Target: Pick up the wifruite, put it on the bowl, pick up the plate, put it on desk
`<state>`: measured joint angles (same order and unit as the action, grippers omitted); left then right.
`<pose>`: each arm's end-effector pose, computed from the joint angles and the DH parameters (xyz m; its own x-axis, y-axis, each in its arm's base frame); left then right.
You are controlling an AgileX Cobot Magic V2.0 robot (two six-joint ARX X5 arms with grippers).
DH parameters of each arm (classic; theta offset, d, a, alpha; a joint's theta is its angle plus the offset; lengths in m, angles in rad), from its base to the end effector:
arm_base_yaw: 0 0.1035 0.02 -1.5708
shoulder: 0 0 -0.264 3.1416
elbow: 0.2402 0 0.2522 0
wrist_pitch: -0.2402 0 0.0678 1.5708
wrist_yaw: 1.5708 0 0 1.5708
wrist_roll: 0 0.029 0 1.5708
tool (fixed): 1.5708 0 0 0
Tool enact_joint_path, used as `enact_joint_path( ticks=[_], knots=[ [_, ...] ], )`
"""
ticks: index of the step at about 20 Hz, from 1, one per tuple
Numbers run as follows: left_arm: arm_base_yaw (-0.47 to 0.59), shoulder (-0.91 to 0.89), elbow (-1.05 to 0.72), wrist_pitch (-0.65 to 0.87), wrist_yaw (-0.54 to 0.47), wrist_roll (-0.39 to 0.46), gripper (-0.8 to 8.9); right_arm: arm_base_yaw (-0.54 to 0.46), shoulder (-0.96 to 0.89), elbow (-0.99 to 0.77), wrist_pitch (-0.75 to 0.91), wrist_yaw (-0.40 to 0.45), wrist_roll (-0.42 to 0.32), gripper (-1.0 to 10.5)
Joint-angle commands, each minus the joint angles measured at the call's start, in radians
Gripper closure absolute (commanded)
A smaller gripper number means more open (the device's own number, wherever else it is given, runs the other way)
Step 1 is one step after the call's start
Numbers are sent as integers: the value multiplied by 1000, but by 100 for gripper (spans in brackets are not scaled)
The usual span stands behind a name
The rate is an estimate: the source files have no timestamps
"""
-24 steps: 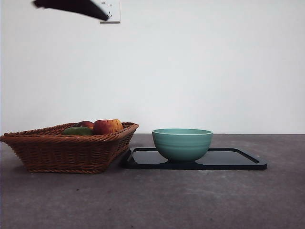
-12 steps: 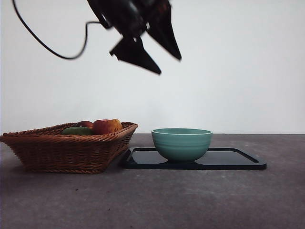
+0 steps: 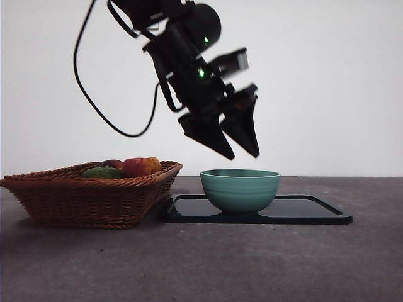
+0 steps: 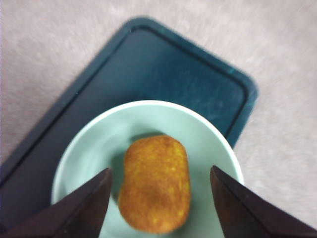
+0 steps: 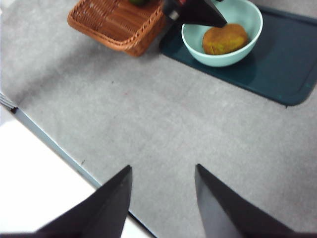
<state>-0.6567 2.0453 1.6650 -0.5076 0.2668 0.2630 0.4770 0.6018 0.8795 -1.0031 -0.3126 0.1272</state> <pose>0.3524 -0.2813 0.2288 0.3211 -0.5804 -0.7483 0.8556 0.5165 -0.0334 0.0784 0.0506 0.3145 0.4913 0.6001 -0.6313 -0.5613 0.7723 0.2973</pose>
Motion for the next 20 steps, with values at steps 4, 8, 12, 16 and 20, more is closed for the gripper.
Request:
enact_joint_path(
  ticks=[4,8,12,16,20],
  knots=[
    [-22,63,26,17,-38,75,501,7,4,9,-18,-2,-4,744],
    [-26,69,26,22,-63,122,501,7,4,9,-24,-2,-4,744],
    [-26,77,26,30,-64,122,501,7,4,9,-24,-2,-4,744],
    [-31,99,26,29,-64,122,501,7,4,9,-24,-2,-4,744],
    [-41,101,26,29,-65,167,501,7,4,9,-24,-2,-4,744]
  ],
)
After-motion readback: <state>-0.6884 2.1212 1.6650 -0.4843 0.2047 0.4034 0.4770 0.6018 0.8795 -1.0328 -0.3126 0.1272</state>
